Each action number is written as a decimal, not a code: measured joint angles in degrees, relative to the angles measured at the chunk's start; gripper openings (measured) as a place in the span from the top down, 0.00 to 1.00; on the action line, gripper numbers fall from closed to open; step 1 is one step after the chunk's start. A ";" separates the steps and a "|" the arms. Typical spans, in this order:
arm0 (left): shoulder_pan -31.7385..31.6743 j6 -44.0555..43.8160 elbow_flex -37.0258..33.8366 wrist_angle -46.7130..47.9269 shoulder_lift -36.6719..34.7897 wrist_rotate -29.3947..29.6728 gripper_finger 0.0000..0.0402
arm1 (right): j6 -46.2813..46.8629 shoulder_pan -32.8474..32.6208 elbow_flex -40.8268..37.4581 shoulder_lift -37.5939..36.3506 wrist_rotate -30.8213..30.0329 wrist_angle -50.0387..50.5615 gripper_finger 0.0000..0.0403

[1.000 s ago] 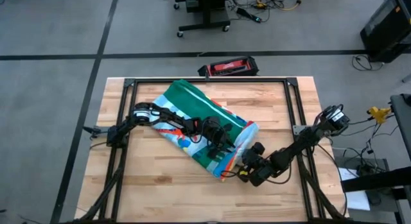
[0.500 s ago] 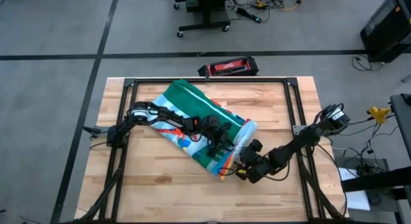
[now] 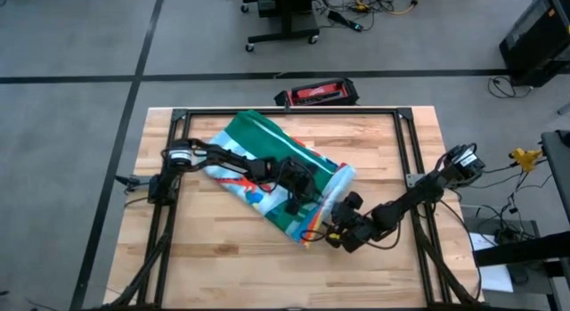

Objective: Roll towel
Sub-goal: Roll the green multi-color dinosaur print towel

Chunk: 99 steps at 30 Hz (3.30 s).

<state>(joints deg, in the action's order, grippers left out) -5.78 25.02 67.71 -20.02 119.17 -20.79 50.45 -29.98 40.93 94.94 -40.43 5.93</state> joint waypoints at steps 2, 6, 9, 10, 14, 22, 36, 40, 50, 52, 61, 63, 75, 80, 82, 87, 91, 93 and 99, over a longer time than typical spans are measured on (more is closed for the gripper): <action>0.00 -0.09 -2.10 0.21 -2.49 0.27 0.71 | -0.68 0.30 0.00 0.00 0.09 -0.84 0.19; 0.00 -1.61 -7.74 -0.05 -9.87 3.18 0.71 | -2.19 1.16 0.76 0.00 0.23 -0.94 0.18; 0.52 -3.18 -13.04 -1.43 -16.09 4.71 0.71 | -4.11 2.30 1.84 -0.02 0.25 -1.03 0.19; 0.91 -3.70 -14.96 -2.10 -17.87 5.55 0.71 | -4.77 2.86 2.19 -0.02 0.31 -1.09 0.20; 3.76 -4.75 -22.67 -6.73 -23.89 11.71 0.71 | -6.62 5.62 3.02 -0.02 1.18 -1.20 0.20; 10.39 -6.73 -32.54 -15.04 -28.61 23.19 0.71 | -13.82 11.68 3.02 -0.02 4.52 -6.71 0.20; 14.55 -8.10 -36.97 -15.52 -31.76 32.16 0.71 | -25.65 19.86 4.93 -0.02 10.33 -12.89 0.20; 15.97 -8.22 -37.13 -15.74 -33.39 32.46 0.71 | -28.45 22.56 5.09 -0.02 14.63 -15.18 0.20; 16.61 -10.04 -37.01 -17.98 -29.36 32.43 0.71 | -32.49 28.15 7.19 4.85 18.49 -17.41 0.20; 16.61 -10.32 -37.01 -18.65 -28.73 32.42 0.71 | -33.34 28.76 8.31 5.73 18.48 -17.41 0.21; 16.57 -10.15 -37.01 -20.09 -25.16 32.33 0.71 | -33.11 29.50 11.56 10.06 14.94 -17.38 0.22; 16.49 -10.14 -36.99 -21.10 -23.47 32.32 0.71 | -32.32 29.68 11.98 11.12 14.91 -17.44 0.22; 14.10 -10.96 -36.73 -26.02 -13.36 33.72 0.71 | -40.76 34.68 12.81 -0.33 12.26 -5.42 0.27; 14.08 -10.96 -36.85 -26.50 -13.37 33.55 0.71 | -44.59 43.50 12.61 -0.50 32.24 -5.48 0.29; 14.08 -10.93 -36.86 -26.66 -13.53 33.52 0.71 | -46.05 46.79 12.58 0.85 32.94 -5.82 0.30; 14.03 -10.81 -36.94 -27.06 -13.66 33.41 0.71 | -52.58 49.49 12.59 6.23 32.93 -8.69 0.34; 13.97 -10.79 -36.93 -27.13 -13.67 33.56 0.71 | -51.42 50.25 12.84 9.91 30.19 -9.95 0.36; 13.90 -10.78 -36.94 -27.22 -13.66 33.73 0.71 | -50.46 50.60 12.94 11.04 30.47 -10.16 0.36; 13.86 -10.84 -36.28 -27.41 -13.57 31.78 0.71 | -48.58 50.19 12.50 11.32 31.24 -9.64 0.35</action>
<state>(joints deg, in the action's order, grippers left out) 8.08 14.18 31.43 -47.43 105.60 11.00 1.87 20.21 53.43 106.25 -9.19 -3.71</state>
